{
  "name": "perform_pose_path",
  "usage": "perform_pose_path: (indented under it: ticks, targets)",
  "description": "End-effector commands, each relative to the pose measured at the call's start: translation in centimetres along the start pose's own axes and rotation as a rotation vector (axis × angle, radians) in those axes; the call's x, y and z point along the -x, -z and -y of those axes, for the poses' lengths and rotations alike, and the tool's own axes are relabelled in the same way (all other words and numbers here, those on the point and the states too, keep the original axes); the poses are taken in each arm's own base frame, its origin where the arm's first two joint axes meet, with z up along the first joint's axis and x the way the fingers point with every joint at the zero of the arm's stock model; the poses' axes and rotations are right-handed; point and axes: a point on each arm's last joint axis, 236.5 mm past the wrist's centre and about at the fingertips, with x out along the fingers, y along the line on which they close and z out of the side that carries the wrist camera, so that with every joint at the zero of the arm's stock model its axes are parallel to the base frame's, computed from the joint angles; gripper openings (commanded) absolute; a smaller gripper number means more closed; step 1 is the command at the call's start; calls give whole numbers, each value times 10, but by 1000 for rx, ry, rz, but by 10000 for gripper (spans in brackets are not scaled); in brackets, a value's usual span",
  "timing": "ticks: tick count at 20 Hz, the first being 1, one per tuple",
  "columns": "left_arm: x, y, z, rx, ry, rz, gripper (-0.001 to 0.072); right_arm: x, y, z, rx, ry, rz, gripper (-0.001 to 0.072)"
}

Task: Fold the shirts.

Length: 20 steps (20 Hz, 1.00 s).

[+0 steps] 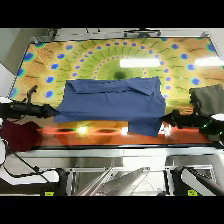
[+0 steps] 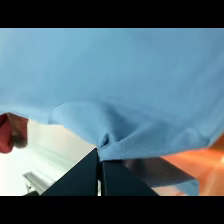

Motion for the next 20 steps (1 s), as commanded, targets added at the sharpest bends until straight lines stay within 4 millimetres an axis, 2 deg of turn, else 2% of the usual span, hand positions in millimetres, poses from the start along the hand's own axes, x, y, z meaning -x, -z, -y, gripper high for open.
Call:
perform_pose_path:
  ticks: [1,3,5,7,9,11,14,15,17,20]
  targets:
    - [27,-37,29,-101,-56,85,15,15,-39,-40,105,-43,78,15]
    - [31,-65,46,-190,-86,123,16,16,-74,-62,174,-40,151,15]
    - [25,-92,51,-220,-95,141,16,8,-110,-78,216,-41,190,15]
    - [5,-110,49,-233,-79,109,16,-12,-141,-83,234,-48,185,15]
    - [-19,-127,40,-237,-68,78,15,-38,-173,-80,269,-34,189,15]
    - [-41,-147,20,-223,-87,69,14,-65,-202,-70,298,-21,189,15]
    - [-57,-160,-37,-161,-249,3,13,-92,-231,-40,304,5,176,15]
    - [-60,-161,-56,-141,-303,-20,14,-99,-236,-27,308,27,166,15]
    - [-67,-165,-77,-144,-366,-52,13,-109,-240,-6,305,51,149,15]
    - [-80,-177,-90,-164,-388,-52,13,-122,-240,16,295,73,136,15]
